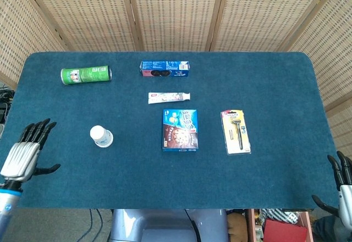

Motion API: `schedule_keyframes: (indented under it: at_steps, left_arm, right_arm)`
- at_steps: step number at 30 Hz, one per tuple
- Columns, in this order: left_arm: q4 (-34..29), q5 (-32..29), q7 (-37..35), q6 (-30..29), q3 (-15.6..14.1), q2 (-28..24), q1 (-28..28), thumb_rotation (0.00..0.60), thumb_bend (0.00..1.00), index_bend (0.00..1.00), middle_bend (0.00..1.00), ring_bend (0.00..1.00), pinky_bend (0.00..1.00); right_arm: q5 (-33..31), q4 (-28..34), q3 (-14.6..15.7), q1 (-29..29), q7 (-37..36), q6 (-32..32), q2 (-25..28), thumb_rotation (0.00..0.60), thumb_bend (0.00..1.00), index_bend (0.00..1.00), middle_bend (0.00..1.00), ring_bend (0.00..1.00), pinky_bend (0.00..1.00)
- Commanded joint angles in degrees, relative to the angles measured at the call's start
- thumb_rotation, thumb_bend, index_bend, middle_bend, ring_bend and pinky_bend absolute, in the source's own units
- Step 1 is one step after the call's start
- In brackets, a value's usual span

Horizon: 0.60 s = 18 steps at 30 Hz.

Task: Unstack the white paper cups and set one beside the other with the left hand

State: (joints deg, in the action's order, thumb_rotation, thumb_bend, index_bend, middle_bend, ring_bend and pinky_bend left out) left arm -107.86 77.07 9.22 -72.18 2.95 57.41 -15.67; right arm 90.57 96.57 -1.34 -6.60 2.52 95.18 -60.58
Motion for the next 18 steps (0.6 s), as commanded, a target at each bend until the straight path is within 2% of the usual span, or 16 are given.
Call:
schedule_keyframes:
  at_steps: [1,3,8,12,15,18]
  left_arm:
    - [-0.7,-8.7,4.2,9.1,4.5,-0.1,-7.6,0.6,0.06,0.2,0.0,0.0,0.0]
    - [0.0,-12.4,5.9,11.6,5.7,1.0,-9.8,0.6,0.07,0.25,0.0,0.0,0.0]
    - [0.8,-22.0,9.6,16.1,7.0,3.1,-14.3,0.6,0.11,0.26,0.0,0.0,0.0]
    - [1.9,-26.1,11.3,17.0,7.1,4.8,-16.4,0.6,0.12,0.26,0.0,0.0,0.0]
    - [3.0,-28.8,12.4,17.3,7.0,6.2,-17.8,0.6,0.18,0.26,0.0,0.0,0.0]
    - [3.7,-30.4,12.6,17.7,7.0,7.0,-18.5,0.6,0.21,0.26,0.0,0.0,0.0]
  right_arm:
    - [-0.3,-0.1,-0.1,0.1,-0.2,-0.3,0.0,0.6,0.0,0.0,0.0,0.0,0.0]
    - [-0.6,-0.2,-0.2,0.2,-0.4,-0.6,0.0,0.6,0.0,0.0,0.0,0.0,0.0]
    - [-1.2,-0.5,-0.3,0.5,-1.0,-1.3,0.1,0.6,0.0,0.0,0.0,0.0,0.0]
    - [-1.6,-0.6,-0.3,0.6,-1.4,-1.7,0.2,0.6,0.0,0.0,0.0,0.0,0.0]
    - [-1.7,-0.7,-0.4,0.8,-1.6,-2.0,0.2,0.6,0.0,0.0,0.0,0.0,0.0]
    - [-1.8,-0.8,-0.3,0.8,-1.6,-2.1,0.2,0.6,0.0,0.0,0.0,0.0,0.0]
